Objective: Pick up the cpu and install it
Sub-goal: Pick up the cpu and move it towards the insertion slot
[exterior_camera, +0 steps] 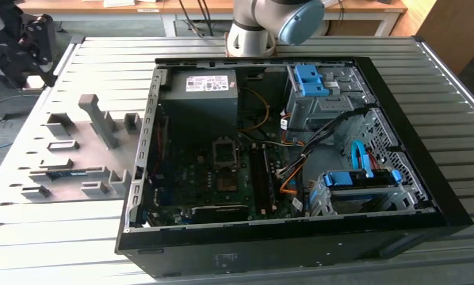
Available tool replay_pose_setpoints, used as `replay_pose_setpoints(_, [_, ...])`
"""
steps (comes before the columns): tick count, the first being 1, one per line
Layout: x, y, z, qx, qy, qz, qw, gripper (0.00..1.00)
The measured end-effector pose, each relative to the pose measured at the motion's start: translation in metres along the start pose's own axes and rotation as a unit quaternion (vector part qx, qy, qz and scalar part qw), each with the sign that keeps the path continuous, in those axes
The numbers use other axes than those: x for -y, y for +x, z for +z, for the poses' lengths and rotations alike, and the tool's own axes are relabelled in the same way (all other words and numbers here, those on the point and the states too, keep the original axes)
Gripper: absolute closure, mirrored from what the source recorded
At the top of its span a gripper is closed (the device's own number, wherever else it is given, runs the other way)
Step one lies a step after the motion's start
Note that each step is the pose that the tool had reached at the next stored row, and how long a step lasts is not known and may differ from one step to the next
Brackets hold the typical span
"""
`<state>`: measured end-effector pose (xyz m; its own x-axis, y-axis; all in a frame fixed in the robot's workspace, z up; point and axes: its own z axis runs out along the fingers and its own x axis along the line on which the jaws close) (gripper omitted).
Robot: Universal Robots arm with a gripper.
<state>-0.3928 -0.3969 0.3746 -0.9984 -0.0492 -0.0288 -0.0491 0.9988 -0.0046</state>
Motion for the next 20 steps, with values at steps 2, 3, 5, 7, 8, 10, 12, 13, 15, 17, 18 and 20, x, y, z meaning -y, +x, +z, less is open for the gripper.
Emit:
replay_pose_setpoints(2, [0.0002,-0.0046,0.0002,0.0000,0.0001,0.000,1.0000,0.53])
replay_pose_setpoints(3, [0.0004,-0.0068,0.0002,0.0000,0.0001,0.000,1.0000,0.53])
replay_pose_setpoints(5, [0.0006,-0.0111,0.0003,-0.0001,0.0001,0.000,1.0000,0.53])
replay_pose_setpoints(7, [0.0008,-0.0159,0.0005,0.0000,0.0002,0.000,1.0000,0.53])
replay_pose_setpoints(8, [0.0009,-0.0181,0.0006,0.0000,0.0002,0.000,1.0000,0.53])
replay_pose_setpoints(10, [0.0011,-0.0223,0.0008,0.0000,0.0002,0.000,1.0000,0.53])
replay_pose_setpoints(12, [0.0013,-0.0261,0.0009,-0.0001,0.0002,0.000,1.0000,0.53])
replay_pose_setpoints(13, [0.0014,-0.0281,0.0009,0.0000,0.0002,0.000,1.0000,0.53])
replay_pose_setpoints(15, [0.0016,-0.0324,0.0011,0.0000,0.0002,0.000,1.0000,0.53])
replay_pose_setpoints(17, [0.0018,-0.0372,0.0012,-0.0001,0.0003,0.000,1.0000,0.53])
replay_pose_setpoints(18, [0.0020,-0.0397,0.0013,-0.0001,0.0002,0.000,1.0000,0.53])
replay_pose_setpoints(20, [0.0022,-0.0445,0.0015,-0.0001,0.0003,0.000,1.0000,0.53])
